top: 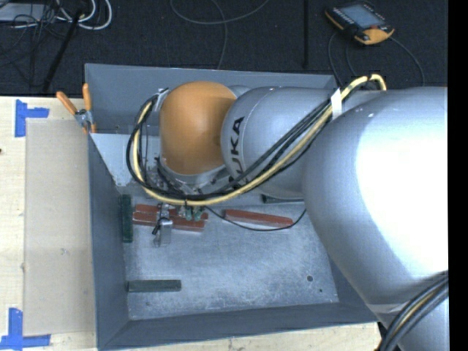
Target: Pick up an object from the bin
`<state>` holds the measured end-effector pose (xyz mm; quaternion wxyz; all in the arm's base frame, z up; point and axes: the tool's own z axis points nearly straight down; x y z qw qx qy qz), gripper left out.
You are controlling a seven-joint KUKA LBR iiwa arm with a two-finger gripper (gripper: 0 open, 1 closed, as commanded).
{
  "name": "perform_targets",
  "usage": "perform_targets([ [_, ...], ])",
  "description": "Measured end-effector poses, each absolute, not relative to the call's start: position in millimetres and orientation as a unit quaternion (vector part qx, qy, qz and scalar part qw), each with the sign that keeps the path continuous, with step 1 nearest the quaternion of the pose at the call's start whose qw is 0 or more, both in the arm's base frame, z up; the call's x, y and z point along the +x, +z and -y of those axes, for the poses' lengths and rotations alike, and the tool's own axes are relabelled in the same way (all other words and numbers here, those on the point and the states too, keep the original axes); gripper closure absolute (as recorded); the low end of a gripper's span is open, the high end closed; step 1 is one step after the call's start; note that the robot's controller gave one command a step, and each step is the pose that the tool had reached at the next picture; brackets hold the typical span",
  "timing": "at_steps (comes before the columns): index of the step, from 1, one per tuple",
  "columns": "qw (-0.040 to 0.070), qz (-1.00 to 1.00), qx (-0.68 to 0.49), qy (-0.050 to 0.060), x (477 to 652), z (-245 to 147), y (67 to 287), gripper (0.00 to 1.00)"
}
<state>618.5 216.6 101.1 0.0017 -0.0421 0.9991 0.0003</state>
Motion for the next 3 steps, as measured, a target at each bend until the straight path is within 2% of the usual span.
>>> perform_targets([
  [1, 0.000, -1.000, -0.012, 0.001, 594.2, -207, 82, 1.00],
  [2, 0.000, -1.000, -0.012, 0.001, 594.2, -207, 82, 1.00],
  [3, 0.000, -1.000, -0.004, 0.000, 560.4, -213, 213, 1.00],
])
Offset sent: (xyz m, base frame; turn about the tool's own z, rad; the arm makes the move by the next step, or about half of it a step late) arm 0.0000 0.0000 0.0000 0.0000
